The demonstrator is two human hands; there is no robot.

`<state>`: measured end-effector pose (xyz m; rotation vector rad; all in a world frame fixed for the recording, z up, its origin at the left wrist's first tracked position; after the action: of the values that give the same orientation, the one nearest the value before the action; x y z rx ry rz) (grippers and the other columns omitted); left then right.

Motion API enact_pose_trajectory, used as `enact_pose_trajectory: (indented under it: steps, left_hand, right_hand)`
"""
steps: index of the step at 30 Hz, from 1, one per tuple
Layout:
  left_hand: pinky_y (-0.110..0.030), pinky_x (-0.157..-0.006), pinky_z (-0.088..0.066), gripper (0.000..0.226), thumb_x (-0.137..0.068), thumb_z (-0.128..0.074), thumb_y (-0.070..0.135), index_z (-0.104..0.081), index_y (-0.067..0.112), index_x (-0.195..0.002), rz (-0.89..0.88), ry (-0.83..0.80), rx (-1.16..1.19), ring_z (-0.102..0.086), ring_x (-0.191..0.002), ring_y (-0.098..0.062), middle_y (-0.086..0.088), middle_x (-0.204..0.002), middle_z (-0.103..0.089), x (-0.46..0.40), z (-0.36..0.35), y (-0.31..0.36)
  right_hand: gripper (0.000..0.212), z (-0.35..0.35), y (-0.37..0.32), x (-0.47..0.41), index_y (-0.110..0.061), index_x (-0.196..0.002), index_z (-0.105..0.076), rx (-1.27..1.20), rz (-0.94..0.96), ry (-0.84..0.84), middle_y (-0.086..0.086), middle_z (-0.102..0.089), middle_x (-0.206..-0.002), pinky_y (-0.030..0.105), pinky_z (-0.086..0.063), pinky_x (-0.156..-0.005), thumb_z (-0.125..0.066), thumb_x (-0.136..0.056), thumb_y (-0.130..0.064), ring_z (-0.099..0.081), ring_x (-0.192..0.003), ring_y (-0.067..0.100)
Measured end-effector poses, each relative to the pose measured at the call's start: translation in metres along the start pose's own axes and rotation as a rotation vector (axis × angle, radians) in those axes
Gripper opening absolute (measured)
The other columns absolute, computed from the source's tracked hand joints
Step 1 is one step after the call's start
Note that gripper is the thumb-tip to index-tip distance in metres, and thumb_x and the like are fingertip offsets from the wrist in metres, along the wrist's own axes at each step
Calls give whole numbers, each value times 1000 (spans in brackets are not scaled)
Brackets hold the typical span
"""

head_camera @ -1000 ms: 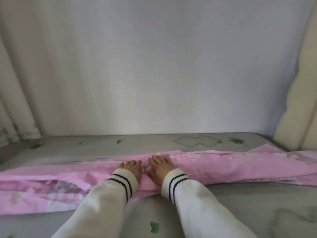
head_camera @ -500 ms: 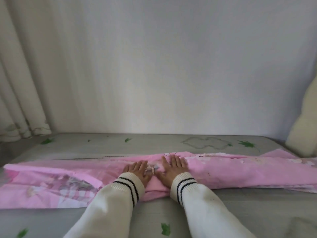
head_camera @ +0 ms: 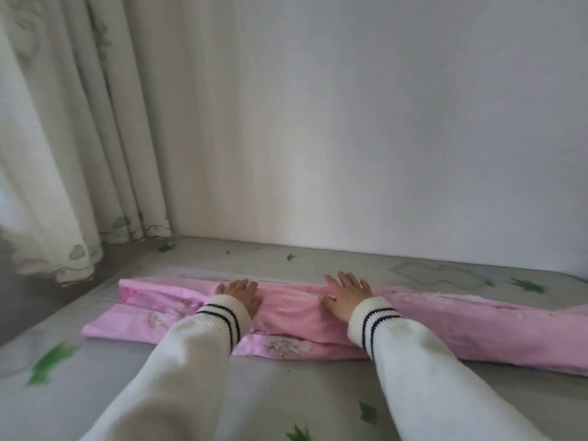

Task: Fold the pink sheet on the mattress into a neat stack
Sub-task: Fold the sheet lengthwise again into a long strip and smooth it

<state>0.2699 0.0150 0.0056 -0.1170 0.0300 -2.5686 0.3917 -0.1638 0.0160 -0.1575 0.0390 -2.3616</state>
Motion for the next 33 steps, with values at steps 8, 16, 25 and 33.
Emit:
enact_pose_trajectory:
  steps: [8,16,25,33]
  left_hand:
    - [-39,-115,-22,45,-99,-27,27,-26,16,-142,232,77,118,-28,-140,-21,-3,-152,-29,20,-11,-74]
    - [-37,-110,-28,43,-97,-33,31,-36,15,-136,378,113,259,-34,-137,-21,-4,-148,-35,33,-32,-119]
    - [-60,-113,-11,48,-98,-26,38,-25,21,-143,452,88,340,-12,-145,-24,-2,-155,-17,34,-33,-140]
    - [-51,-112,-23,74,-89,-32,61,-25,11,-143,840,116,445,-32,-135,-40,-21,-146,-35,40,-34,-157]
  right_hand:
    - [54,-5,-84,-2,-18,-148,-17,5,242,8,8,-7,-159,44,-7,-120,-31,-98,-33,-6,-147,24]
    - [52,-20,-152,-11,-19,-146,-23,83,344,-4,7,-16,-157,45,-10,-118,-31,-97,-36,-13,-145,24]
    - [51,-35,-194,-18,-26,-147,-17,50,372,-71,9,-12,-157,53,-11,-117,-25,-98,-35,-12,-145,29]
    - [56,-46,-202,-20,-31,-149,-4,121,335,-87,8,2,-158,58,-8,-115,-16,-97,-48,-2,-145,31]
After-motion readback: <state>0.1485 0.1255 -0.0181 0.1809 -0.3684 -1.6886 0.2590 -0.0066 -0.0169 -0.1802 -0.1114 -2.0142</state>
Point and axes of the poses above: each hand's wrist, its own x-axis away from the middle knuckle, its own z-axis out of the back of the hand, y = z × x, the point moved 1 cm from there along -x, towards the middle knuckle
